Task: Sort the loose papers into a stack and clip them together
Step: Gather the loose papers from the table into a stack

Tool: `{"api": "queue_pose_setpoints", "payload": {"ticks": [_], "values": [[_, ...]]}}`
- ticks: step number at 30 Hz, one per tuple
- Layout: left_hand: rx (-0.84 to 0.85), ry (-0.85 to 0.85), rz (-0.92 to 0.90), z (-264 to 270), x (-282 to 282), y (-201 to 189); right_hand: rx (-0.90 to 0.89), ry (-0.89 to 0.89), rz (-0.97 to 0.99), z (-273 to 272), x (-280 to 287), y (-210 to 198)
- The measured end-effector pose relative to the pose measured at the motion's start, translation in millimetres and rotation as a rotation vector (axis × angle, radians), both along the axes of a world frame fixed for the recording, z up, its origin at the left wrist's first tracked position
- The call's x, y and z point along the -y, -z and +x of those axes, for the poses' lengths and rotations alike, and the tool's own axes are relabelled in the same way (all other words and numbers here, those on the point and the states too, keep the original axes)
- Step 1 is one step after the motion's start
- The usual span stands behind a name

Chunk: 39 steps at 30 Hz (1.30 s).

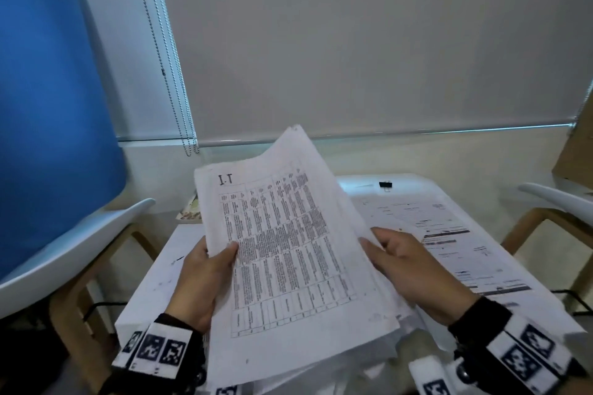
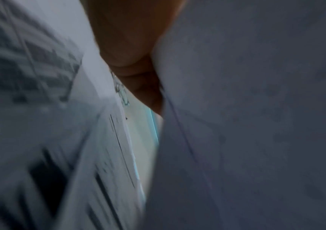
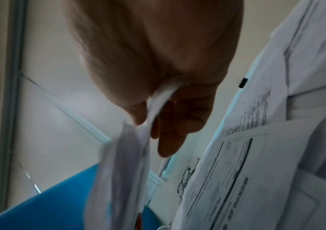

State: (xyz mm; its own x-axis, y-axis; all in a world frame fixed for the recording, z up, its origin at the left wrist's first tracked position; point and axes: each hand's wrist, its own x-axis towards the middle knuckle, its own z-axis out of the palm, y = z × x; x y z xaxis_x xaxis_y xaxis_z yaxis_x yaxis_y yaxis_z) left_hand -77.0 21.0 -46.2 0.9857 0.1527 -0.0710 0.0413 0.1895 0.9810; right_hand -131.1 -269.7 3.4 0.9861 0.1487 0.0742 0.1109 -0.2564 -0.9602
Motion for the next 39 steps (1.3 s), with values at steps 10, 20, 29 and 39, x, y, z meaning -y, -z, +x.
{"api": "queue_pose_setpoints", "payload": {"ticks": [10, 20, 29, 39], "values": [[0.024, -0.131, 0.367, 12.4, -37.3, 25.4, -0.298, 0.059, -0.738, 111.3, -0.2, 9.5], [-0.060, -0.093, 0.291, 5.9, -29.8, 13.8, -0.181, 0.125, -0.843, 135.1, -14.2, 22.1], [-0.001, -0.115, 0.076, 13.5, -31.5, 2.7, 0.284, 0.462, -0.263, 102.7, 47.5, -24.6], [-0.034, 0.037, -0.160, 16.8, -2.7, -7.9, -0.049, 0.154, 0.288, 69.9, 12.1, -9.1]]}}
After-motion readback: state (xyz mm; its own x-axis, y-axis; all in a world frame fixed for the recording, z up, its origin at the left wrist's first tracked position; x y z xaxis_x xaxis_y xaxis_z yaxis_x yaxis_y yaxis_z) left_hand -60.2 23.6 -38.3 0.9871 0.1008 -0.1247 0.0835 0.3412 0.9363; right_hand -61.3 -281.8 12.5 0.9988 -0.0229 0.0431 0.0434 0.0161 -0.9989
